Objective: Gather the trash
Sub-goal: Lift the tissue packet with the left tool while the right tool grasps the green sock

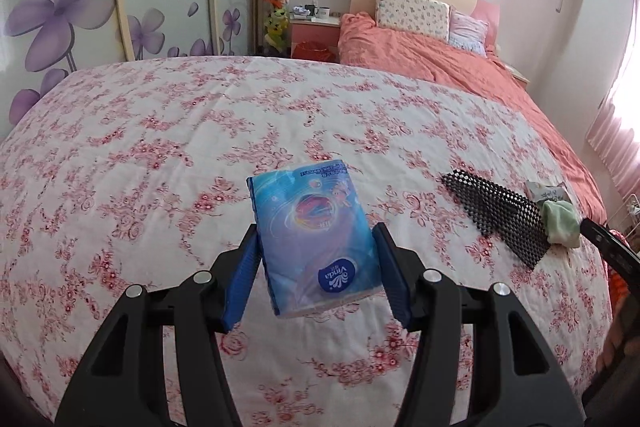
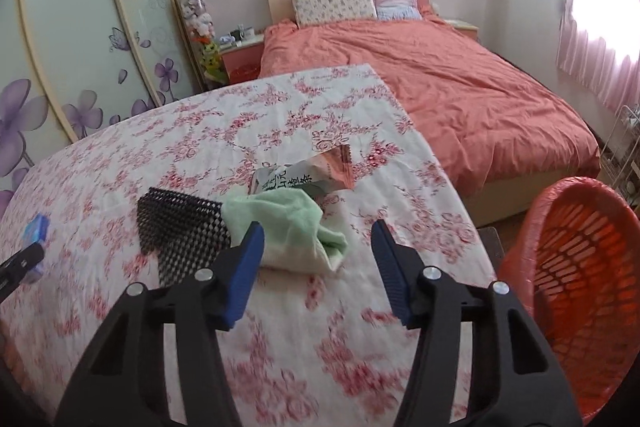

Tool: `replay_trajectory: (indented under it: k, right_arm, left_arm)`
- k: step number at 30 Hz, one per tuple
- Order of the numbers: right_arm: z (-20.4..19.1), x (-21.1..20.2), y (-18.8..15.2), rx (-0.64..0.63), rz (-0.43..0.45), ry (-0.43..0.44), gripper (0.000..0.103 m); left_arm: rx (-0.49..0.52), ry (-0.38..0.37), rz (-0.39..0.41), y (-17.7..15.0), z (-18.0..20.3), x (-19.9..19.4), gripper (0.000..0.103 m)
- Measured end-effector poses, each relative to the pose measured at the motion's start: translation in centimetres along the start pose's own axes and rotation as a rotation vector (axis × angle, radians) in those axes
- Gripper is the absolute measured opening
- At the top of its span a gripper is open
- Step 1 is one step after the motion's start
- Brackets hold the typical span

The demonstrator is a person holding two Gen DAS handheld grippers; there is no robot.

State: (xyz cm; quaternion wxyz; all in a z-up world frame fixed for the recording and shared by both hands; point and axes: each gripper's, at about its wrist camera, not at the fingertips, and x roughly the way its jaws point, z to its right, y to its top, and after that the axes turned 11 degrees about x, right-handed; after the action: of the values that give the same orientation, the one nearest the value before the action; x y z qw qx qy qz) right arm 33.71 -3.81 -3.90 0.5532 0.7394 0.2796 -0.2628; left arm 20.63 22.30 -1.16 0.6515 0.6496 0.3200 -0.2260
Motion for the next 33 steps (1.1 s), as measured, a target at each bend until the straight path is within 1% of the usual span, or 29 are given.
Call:
replay_trajectory:
  k: [2, 3, 4, 6, 7, 8, 9, 12, 16, 23, 33]
  right_arm:
    - [-0.2, 0.8, 0.2, 0.002, -0.017, -0.009, 0.055]
    - [-0.3, 1.6, 0.3, -0.001, -0.039, -0.013, 0.053]
    - [-0.4, 2.0, 0.2, -0.006, -0.055, -0.017, 0.041]
    - [-0.5, 2.5, -0.1, -0.021, -0.084, -0.02, 0.025]
    - [-0.4, 2.2, -0.2, -0.024, -0.077, -0.013, 0.014]
    - [-0.3, 1.7, -0.4, -0.028, -0.072, -0.002, 0.01]
    - [-0.2, 1.4, -0.5, -0.026, -0.07, 0.007, 0.008]
    - [0.7, -0.6, -0.6, -0.003, -0.04, 0.031, 0.006]
    - [2.0, -3.1, -0.4, 0.02, 0.007, 0.041, 0.006]
    - [5.5, -8.0, -0.1, 0.071, 0.105, 0.017, 0.006]
    - [9.6, -12.6, -0.8, 0.124, 0.205, -0.037, 0.006]
  left_arm:
    - [-0.004, -0.002, -0.001, -0.1, -0.3, 0.0, 0.056]
    - [-0.005, -0.004, -0.003, 0.0, -0.4, 0.0, 0.056]
    - [-0.006, -0.006, -0.005, -0.1, -0.4, 0.0, 0.056]
    - [-0.007, -0.013, -0.011, -0.1, -0.3, 0.1, 0.056]
    - [-0.004, -0.016, -0.012, -0.2, -0.1, 0.1, 0.056]
    - [0.001, -0.018, -0.012, -0.2, 0.1, 0.1, 0.056]
    - [0.005, -0.02, -0.011, -0.3, 0.2, 0.0, 0.056]
    - [0.02, -0.033, -0.011, -0.3, 1.1, 0.0, 0.056]
    - [0.048, -0.056, -0.002, -0.2, 2.7, -0.5, 0.056]
    - [0.105, -0.105, 0.022, 0.0, 5.8, -1.6, 0.056]
    - [0.184, -0.204, 0.058, 0.2, 10.8, -3.4, 0.056]
